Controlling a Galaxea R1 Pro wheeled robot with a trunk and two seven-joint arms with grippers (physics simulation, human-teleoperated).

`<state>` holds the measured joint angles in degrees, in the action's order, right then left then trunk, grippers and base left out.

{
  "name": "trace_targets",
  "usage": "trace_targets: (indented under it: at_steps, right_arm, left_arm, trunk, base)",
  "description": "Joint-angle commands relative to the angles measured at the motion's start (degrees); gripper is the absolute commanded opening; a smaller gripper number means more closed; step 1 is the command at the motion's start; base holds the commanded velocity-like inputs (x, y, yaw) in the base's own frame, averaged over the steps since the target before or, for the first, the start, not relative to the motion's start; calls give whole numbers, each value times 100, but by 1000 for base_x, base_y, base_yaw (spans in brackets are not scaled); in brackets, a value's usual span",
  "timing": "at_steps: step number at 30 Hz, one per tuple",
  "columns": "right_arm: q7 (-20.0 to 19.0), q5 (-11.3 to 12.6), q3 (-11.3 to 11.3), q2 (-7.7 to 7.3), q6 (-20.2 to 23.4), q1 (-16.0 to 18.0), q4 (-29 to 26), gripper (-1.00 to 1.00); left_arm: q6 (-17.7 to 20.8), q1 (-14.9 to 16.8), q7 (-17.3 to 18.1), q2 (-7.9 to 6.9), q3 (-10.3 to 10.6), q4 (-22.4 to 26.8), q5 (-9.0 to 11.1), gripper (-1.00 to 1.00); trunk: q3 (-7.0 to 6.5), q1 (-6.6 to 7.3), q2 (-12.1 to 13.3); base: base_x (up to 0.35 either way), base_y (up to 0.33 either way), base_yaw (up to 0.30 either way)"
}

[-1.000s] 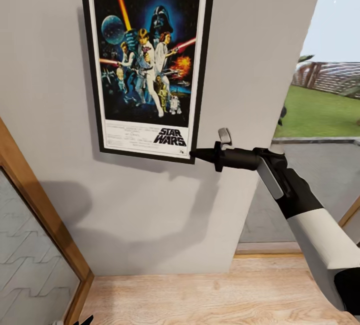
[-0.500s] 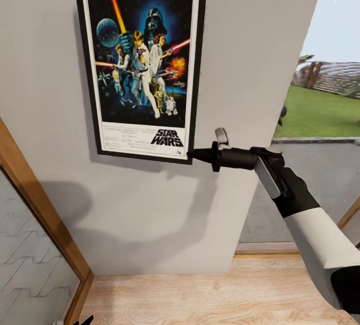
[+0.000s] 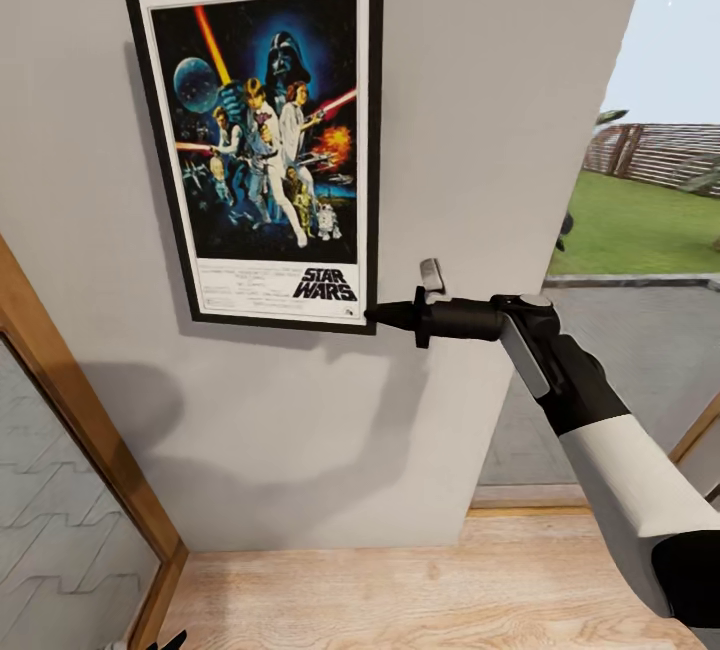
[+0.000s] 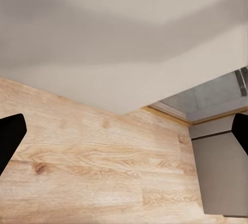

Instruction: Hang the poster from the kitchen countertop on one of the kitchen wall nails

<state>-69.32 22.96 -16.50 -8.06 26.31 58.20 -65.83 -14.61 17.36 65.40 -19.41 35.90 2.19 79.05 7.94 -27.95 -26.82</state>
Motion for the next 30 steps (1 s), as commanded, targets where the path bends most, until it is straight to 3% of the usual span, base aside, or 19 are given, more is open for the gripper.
trace_targets:
  at_steps: [1,13,30]
  right_arm:
    - [-1,60,-14,-7,67,7,1,-100]
    - [-3,59,-12,-3,67,7,0,-100]
    - [-3,59,-11,-5,66,7,0,-100]
  left_arm:
    - [-33,4,8,-2,48,1,40,100]
    - [-33,4,8,-2,48,1,40,100]
    - [-32,4,8,-2,48,1,40,100]
  trunk:
    - [11,-3,-11]
    - [-168,217,390]
    - [-168,217,390]
  base:
    - [0,0,0]
    - [0,0,0]
    - [0,0,0]
